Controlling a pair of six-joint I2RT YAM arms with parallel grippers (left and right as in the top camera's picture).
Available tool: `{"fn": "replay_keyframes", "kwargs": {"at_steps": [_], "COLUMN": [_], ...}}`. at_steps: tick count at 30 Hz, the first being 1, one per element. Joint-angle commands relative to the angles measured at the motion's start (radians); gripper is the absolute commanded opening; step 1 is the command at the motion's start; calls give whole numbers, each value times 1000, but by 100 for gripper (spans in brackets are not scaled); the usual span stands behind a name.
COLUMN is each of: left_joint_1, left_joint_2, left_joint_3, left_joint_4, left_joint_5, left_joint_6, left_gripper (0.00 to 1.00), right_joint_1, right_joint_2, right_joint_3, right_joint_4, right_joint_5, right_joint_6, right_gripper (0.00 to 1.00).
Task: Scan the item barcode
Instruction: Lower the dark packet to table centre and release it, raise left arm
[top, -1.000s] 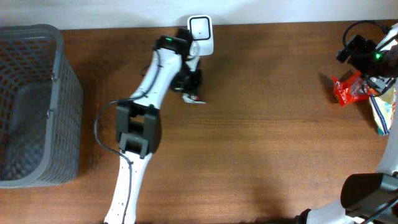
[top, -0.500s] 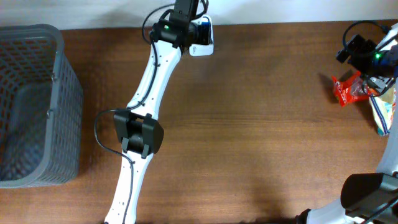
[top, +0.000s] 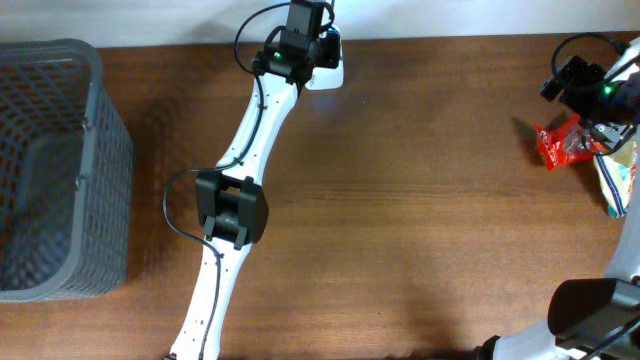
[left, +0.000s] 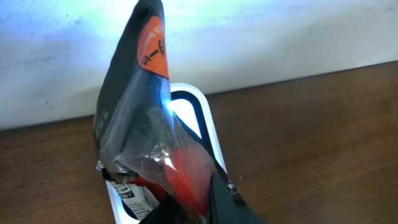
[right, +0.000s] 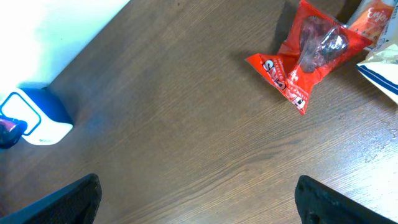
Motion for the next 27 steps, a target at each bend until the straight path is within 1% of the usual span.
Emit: {"fn": "replay_keyframes", "kwargs": {"at_steps": [1,5,8,10,12,14,17,18,19,21,23,26,27], "left_joint_1": [-1,-1,-2,-6,-14,-39,-114,-144,-182,-230,-304,-357,-385], "left_joint_2": [-2,-24,-75,-111,-148,-151,-140,-139,-139,-139,-139,-139,-139], "left_joint_3": [15,47,115,137,145,144,107,77,44,0,-79,-151,-195], "left_joint_4": [17,-24,-163,-259,-385,-472,-567,-571,-568,-560,-526,-461,-420], "left_joint_5": [-12,45,127,215,405,519,451,397,335,241,117,125,124], "left_joint_6": [13,13,13,12,13,13,13,13,13,13,13,13,13], "left_gripper": [5,4,0,5,9,8,7,8,12,16,15,16,19], "right_joint_1": [5,5,5,5,5,5,5,5,5,5,5,5,5], "right_joint_2": [5,5,5,5,5,5,5,5,5,5,5,5,5], "right_joint_3": [-5,-5,-5,-5,-5,-5,-5,-5,-5,-5,-5,-5,-5], "right_joint_4": [0,0,0,0,0,0,0,0,0,0,0,0,0], "right_joint_5": [-5,-5,-5,-5,-5,-5,-5,-5,-5,-5,-5,-5,-5], "right_joint_6": [8,8,8,8,8,8,8,8,8,8,8,8,8], "right_gripper": [98,98,98,98,98,98,98,98,98,98,99,98,98]}}
